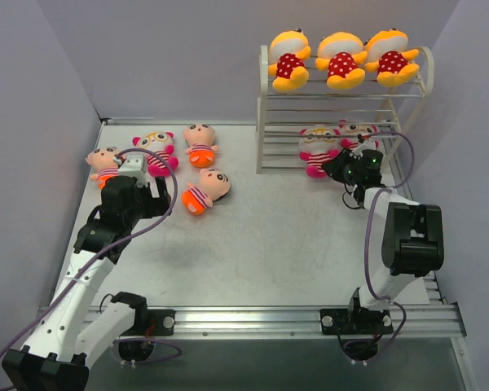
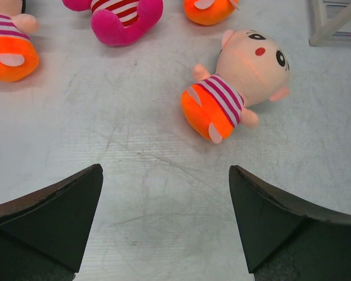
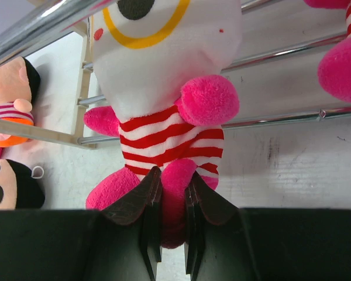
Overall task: Place and organize the stuffed toys onto the shelf
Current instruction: Place the stuffed toy onto shelf
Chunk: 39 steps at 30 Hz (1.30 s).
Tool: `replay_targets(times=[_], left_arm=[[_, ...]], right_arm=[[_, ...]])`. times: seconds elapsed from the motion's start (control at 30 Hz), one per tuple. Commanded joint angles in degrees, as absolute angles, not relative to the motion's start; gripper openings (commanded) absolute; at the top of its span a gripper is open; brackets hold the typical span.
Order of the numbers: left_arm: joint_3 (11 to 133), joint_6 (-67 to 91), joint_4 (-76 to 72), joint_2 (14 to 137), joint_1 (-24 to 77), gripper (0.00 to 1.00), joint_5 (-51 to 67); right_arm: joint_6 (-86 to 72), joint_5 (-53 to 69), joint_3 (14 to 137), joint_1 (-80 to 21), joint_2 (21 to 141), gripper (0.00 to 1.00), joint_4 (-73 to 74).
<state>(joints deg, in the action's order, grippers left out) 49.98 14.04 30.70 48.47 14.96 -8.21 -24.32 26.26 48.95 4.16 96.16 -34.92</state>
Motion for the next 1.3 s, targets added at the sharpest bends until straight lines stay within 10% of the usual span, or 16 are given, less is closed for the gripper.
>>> replay_targets(times=[0.0,1.27], left_arm=[[50.98,12.83,30.06,48.51,15.21,0.97,-9.05],[50.98,12.92,30.06,48.87,15.21,0.97,-8.7]], right_arm=[[-23.73,29.0,51.59,5.27,97.11,0.0,-42.88],[-21.88,30.5,59.94,6.86,109.25,0.01,-46.5]])
